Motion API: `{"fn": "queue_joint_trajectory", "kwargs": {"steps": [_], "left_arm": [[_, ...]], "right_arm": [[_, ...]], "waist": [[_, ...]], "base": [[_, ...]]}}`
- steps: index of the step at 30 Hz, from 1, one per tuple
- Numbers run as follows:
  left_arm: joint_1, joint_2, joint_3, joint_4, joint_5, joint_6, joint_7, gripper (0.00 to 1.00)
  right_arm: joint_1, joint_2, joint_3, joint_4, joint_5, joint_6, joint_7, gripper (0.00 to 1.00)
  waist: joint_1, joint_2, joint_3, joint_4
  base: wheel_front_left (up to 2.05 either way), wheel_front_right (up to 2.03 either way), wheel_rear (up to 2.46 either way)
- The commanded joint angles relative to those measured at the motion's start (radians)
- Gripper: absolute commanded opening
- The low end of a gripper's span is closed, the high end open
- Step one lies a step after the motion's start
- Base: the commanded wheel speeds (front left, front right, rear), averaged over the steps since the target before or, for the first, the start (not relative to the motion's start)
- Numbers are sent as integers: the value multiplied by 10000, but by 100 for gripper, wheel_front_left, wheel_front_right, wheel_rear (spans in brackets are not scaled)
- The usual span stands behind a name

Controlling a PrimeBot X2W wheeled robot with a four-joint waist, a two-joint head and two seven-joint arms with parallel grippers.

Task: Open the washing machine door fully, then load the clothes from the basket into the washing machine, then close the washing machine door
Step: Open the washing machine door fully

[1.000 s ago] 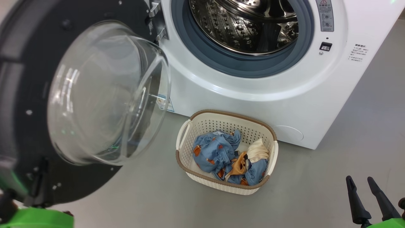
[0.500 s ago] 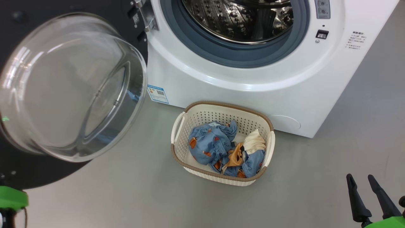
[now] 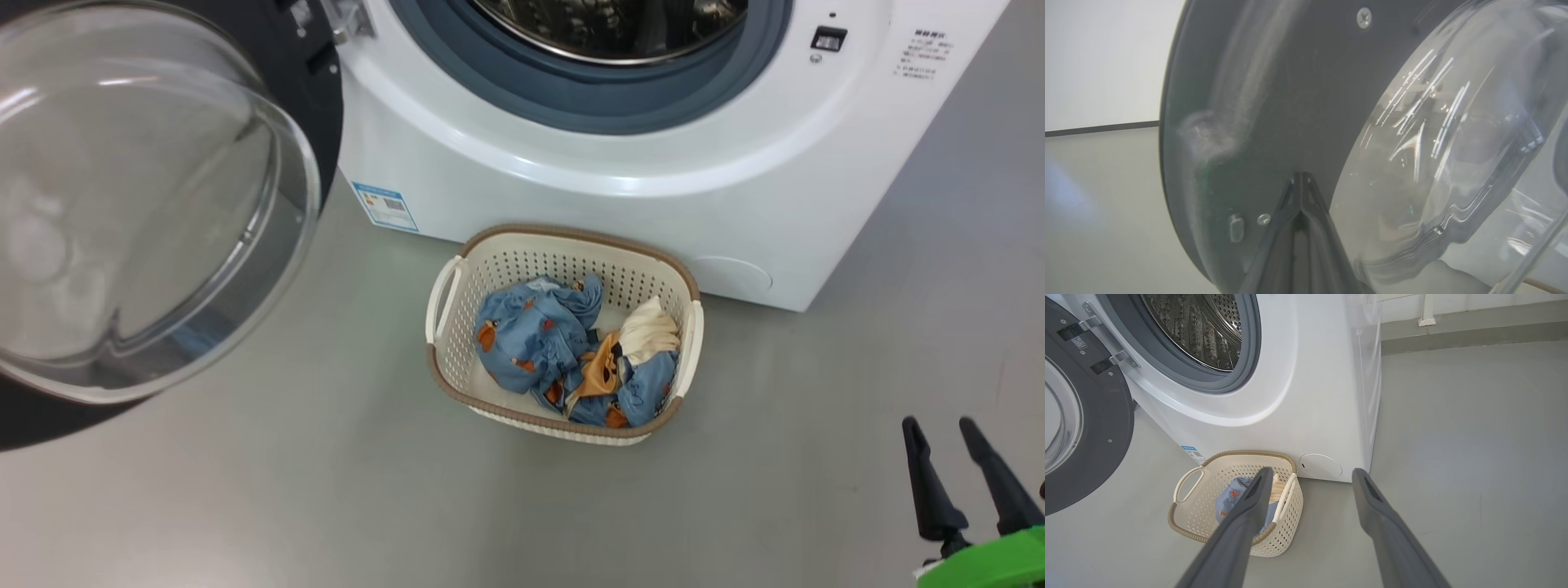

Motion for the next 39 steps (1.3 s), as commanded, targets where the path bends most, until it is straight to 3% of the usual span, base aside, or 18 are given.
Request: {"fn": "queue_joint_trajectory", "kwargs": {"steps": [1, 11, 19, 36, 39], "left_arm": [[-516, 882, 440, 54, 80, -13, -63, 0], [-1500, 1580, 873, 1278, 270, -81, -63, 0], [-1900, 1765, 1153, 1788, 392, -94, -63, 0], [-112, 693, 1113, 327, -249, -100, -63, 0], [445, 408, 970, -273, -457, -100, -63, 10]], "right_arm": [[-308, -247, 249, -286, -179, 16, -120, 100], [-717, -441, 278, -372, -273, 16, -120, 100], [-828, -436, 319, -363, -313, 16, -120, 100], [-754, -153, 643, -132, -244, 16, -120, 100], [-691, -158, 714, -98, -205, 16, -120, 100]], "waist": [[0, 0, 240, -125], [0, 0, 844, -441], [0, 0, 942, -565], [0, 0, 14, -547], [0, 0, -231, -542]], "base": [[0, 0, 0], [0, 0, 0], [0, 0, 0], [0, 0, 0], [0, 0, 0]]}}
